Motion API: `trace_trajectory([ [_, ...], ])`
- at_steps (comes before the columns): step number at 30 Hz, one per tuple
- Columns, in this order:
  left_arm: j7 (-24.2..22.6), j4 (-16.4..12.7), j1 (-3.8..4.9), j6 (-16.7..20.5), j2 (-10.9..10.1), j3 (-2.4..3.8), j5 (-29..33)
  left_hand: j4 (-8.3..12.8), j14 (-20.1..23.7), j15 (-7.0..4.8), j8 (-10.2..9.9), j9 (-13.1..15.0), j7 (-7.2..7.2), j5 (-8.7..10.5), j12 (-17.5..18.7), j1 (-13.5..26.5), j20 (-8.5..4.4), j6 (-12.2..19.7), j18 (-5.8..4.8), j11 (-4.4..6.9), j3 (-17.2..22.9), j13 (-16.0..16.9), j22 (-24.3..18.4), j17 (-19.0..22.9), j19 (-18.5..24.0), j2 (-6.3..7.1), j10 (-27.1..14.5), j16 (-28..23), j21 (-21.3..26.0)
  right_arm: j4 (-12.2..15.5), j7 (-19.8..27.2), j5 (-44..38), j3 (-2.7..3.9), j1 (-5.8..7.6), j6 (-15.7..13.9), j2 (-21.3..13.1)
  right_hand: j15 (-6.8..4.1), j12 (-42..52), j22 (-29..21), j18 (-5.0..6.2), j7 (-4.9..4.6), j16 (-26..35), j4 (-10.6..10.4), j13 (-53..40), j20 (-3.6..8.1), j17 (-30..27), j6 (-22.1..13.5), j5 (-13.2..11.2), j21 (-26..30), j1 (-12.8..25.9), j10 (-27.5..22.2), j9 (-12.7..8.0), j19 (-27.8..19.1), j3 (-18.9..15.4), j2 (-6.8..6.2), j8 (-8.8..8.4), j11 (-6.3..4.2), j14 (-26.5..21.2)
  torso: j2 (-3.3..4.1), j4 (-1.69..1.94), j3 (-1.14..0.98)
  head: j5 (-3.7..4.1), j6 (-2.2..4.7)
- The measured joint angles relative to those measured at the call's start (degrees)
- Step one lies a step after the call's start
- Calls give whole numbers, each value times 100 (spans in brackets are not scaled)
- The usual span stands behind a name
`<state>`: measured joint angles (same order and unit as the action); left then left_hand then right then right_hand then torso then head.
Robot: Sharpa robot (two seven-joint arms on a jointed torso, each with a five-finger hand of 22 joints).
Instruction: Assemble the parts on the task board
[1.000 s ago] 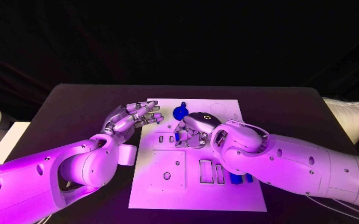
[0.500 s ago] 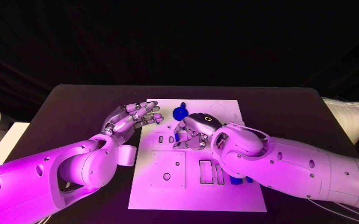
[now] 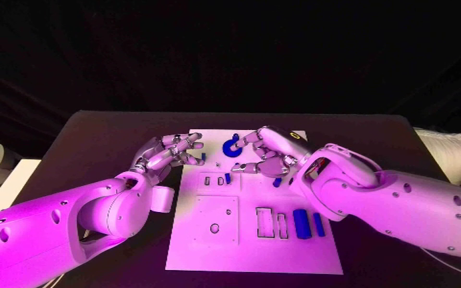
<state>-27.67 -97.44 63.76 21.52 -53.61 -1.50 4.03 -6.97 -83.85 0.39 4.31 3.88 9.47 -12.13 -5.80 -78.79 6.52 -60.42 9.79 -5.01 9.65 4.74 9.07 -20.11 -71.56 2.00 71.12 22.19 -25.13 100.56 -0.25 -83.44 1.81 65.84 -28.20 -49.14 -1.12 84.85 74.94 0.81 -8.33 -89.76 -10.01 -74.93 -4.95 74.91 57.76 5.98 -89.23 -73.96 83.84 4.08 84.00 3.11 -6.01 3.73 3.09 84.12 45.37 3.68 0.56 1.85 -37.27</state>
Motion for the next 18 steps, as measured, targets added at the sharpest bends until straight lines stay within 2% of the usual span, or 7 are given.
trace_trajectory([
  [2,191,64,0,0,23,0,-175,-48,-14,-88,0,6,-72,0,-42,36,-90,-49,-1,71,48,76,153,-1111,-192,36,248,1205,-271,147,162,389,6,151,107,-249,0,-81,0,0,0,44,5,0,0,0,0,15,25,-47,0,0,0,-34,-10,0,0,0,-30,-13,-8,-12,1],
  [5,548,136,1,1,57,0,-473,-122,-12,-195,31,43,-190,0,-398,231,-210,-124,-1,256,-12,397,569,-3992,-517,131,759,4090,-865,263,308,917,10,338,275,-540,0,-104,0,0,0,63,14,0,0,0,0,59,54,-91,0,0,0,-44,34,0,0,0,-73,-36,-19,-35,1],
  [6,769,176,9,-1,77,0,-646,-222,-12,-237,101,77,-249,13,-631,410,-250,-183,-20,293,-93,571,1272,-4830,-725,123,950,4947,-1478,294,353,1169,10,421,350,-675,0,-104,0,0,0,68,25,0,0,0,0,93,54,-95,0,0,0,-58,38,0,0,0,-96,-48,-25,-50,-10],
  [7,950,210,24,-10,89,-1,-781,-292,-17,-306,191,125,-304,13,-950,522,-304,-238,-134,326,-162,847,2018,-5216,-920,101,995,5600,-2164,300,379,1348,11,477,397,-768,0,-104,0,0,0,67,13,0,0,0,0,135,54,-140,0,0,0,-73,83,0,0,0,-115,-59,-29,-61,-15],
  [9,1483,322,103,-94,130,-9,-1163,-438,-19,-329,387,238,-419,13,-1854,717,-369,-295,-222,348,-316,1657,2968,-5434,-1014,95,1050,6227,-3005,282,427,1777,12,586,491,-971,0,-104,-1,0,0,67,23,0,0,0,0,200,53,-153,0,0,0,-83,97,0,0,0,-160,-80,-40,-94,-26],
  [12,2309,504,293,-355,192,-4,-1779,-507,-5,-328,713,444,-350,13,-3458,740,-415,-204,-223,429,-480,3188,3655,-5484,-915,68,684,6531,-3634,169,463,2294,15,679,573,-1158,0,-104,-1,0,34,67,29,0,0,0,39,261,53,-213,0,20,0,-89,156,25,0,0,-221,-112,-55,-139,-40],
  [18,4065,669,593,-1148,341,-1,-3278,-941,-15,-353,1617,1028,-509,13,-5458,974,-409,-36,-376,506,-934,5118,4941,-5484,-908,-24,474,6763,-4659,-78,476,3108,10,753,651,-1390,0,-82,-1,0,107,67,44,0,0,1,275,367,53,-243,1,74,0,-168,186,152,-1,0,-315,-158,-97,-220,-90],
])
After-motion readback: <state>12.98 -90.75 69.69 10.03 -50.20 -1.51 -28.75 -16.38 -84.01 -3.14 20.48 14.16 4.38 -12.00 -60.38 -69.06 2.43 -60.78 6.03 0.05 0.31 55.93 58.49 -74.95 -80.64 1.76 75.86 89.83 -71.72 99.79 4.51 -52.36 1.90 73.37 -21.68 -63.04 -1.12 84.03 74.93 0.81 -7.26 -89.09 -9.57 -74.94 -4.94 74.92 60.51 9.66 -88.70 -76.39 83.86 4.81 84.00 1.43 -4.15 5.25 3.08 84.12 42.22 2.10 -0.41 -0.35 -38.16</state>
